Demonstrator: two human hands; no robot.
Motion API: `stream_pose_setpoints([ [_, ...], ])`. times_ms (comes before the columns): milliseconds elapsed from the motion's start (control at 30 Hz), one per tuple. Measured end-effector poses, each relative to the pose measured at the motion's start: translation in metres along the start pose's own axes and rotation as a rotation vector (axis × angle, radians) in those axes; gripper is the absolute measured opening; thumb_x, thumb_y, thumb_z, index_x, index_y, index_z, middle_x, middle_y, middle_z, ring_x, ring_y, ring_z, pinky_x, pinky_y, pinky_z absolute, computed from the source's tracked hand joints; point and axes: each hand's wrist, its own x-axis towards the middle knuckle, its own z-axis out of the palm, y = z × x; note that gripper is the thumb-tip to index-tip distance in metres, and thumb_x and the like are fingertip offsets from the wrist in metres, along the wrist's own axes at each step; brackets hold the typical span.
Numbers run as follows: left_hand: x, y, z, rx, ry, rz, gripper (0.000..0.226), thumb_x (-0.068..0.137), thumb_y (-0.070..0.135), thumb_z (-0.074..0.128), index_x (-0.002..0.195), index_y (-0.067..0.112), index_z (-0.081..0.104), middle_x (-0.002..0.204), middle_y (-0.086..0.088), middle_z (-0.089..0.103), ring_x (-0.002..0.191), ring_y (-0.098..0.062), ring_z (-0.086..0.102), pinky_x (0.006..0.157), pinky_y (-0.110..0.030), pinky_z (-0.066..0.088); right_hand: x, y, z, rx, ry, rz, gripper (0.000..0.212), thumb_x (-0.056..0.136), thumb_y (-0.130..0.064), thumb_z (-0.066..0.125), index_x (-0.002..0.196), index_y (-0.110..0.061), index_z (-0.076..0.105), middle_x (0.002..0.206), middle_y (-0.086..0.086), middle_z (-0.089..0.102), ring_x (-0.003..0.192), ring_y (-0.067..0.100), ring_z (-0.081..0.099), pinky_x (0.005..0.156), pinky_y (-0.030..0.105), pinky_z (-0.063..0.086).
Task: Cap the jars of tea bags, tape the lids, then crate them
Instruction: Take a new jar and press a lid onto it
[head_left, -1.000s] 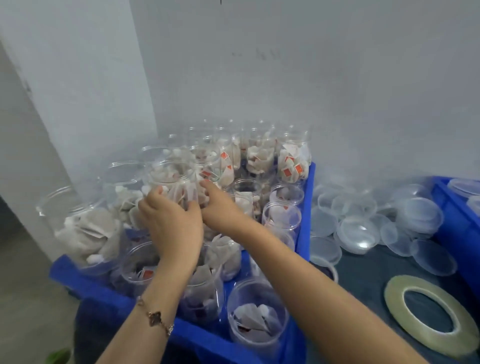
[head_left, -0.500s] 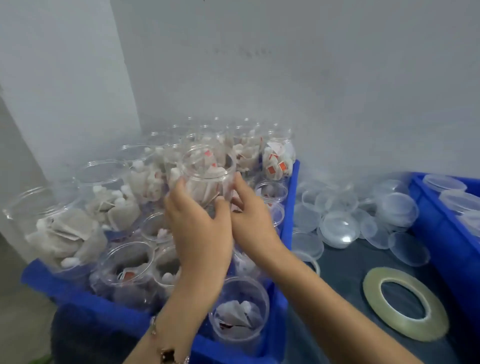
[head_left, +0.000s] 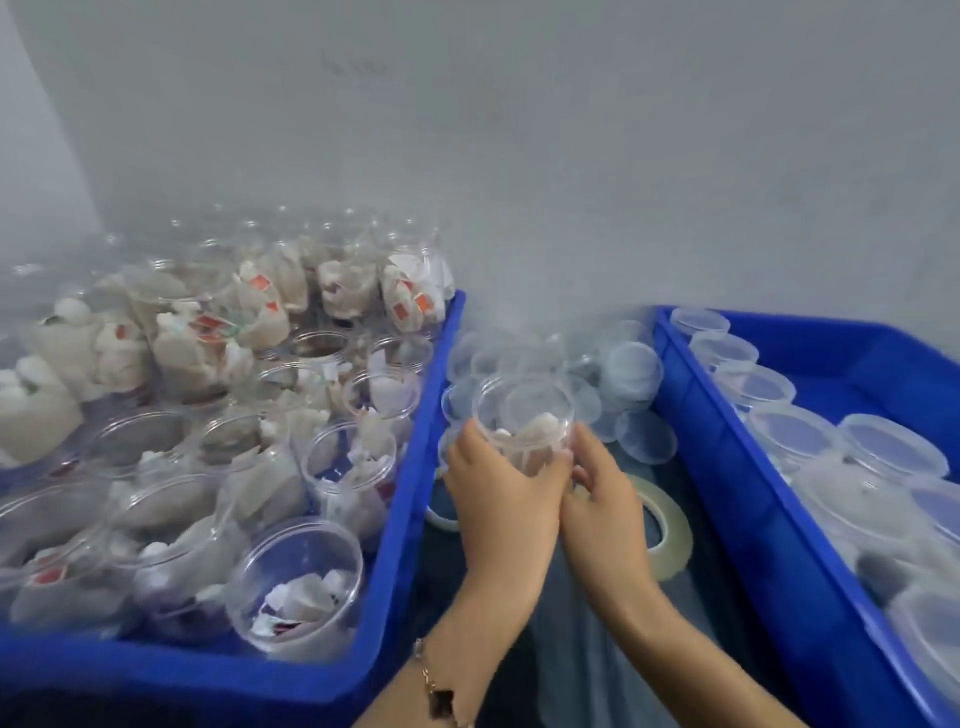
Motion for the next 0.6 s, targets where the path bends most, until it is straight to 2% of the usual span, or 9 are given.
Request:
stream_pose_setpoints([
  [67,-0.003,-0.012,0.013,0.048,-0.047,-0.011,0.082,0.069,0.036,0.079,0.136,0.008,0.041,0.132,-0.009,0.046,0.125,-0.027,0.042,0.104,-0.038,0.036,-0.003,0.019,-0.005,-0.007,0.013,0.06,0.016,0.093,-0.009,0.05,0.093,-0.023,0.059,0.085,-0.002,0.07,0.082,0.021,0.066,0.076,0.037,0.052],
  [167,-0.005,-0.034,0.024,0.081,-0.12,-0.033,0.091,0.066,0.037,0.083,0.138,0.006,0.038,0.134,-0.012,0.043,0.126,-0.028,0.041,0.104,-0.036,0.036,-0.01,0.052,-0.008,-0.063,0.016,0.182,0.023,0.09,-0.008,0.052,0.095,-0.03,0.058,0.084,-0.012,0.071,0.08,0.003,0.066,0.07,0.016,0.05],
  [233,-0.003,-0.048,0.027,0.11,-0.171,-0.016,0.092,0.064,0.041,0.083,0.137,0.007,0.038,0.133,-0.01,0.043,0.124,-0.027,0.043,0.1,-0.032,0.038,-0.01,0.066,-0.012,-0.109,0.002,0.241,0.037,0.086,0.003,0.05,0.1,-0.03,0.057,0.091,-0.015,0.069,0.086,-0.002,0.065,0.069,0.009,0.047],
  [300,0.001,-0.059,0.026,0.13,-0.179,0.026,0.092,0.061,0.048,0.082,0.133,0.01,0.04,0.128,-0.005,0.045,0.117,-0.022,0.047,0.088,-0.023,0.038,0.002,0.073,-0.022,-0.182,0.015,0.246,0.046,0.079,0.014,0.044,0.095,-0.027,0.057,0.095,-0.013,0.066,0.09,0.007,0.065,0.076,0.017,0.05],
  [367,0.005,-0.068,0.024,0.112,-0.2,0.05,0.09,0.056,0.052,0.082,0.127,0.013,0.042,0.121,-0.002,0.051,0.108,-0.017,0.052,0.079,-0.019,0.036,0.028,0.076,-0.033,-0.328,0.035,0.235,0.04,0.079,0.01,0.044,0.089,-0.024,0.062,0.093,-0.007,0.067,0.09,0.01,0.062,0.084,0.027,0.048],
  [467,0.004,-0.078,0.025,0.044,-0.222,0.035,0.093,0.047,0.061,0.076,0.121,0.015,0.042,0.115,0.0,0.058,0.103,-0.017,0.059,0.081,-0.024,0.045,0.073,0.073,-0.04,-0.416,-0.022,0.258,0.031,0.086,0.0,0.047,0.098,-0.021,0.067,0.102,-0.004,0.068,0.093,0.008,0.058,0.085,0.028,0.047],
  [600,0.003,-0.084,0.03,0.055,-0.188,0.062,0.099,0.046,0.069,0.062,0.123,0.01,0.042,0.117,-0.002,0.058,0.105,-0.018,0.06,0.086,-0.034,0.049,0.121,0.076,-0.028,-0.468,-0.199,0.307,0.03,0.087,-0.007,0.052,0.111,-0.019,0.066,0.111,0.001,0.066,0.103,0.017,0.059,0.096,0.035,0.047],
])
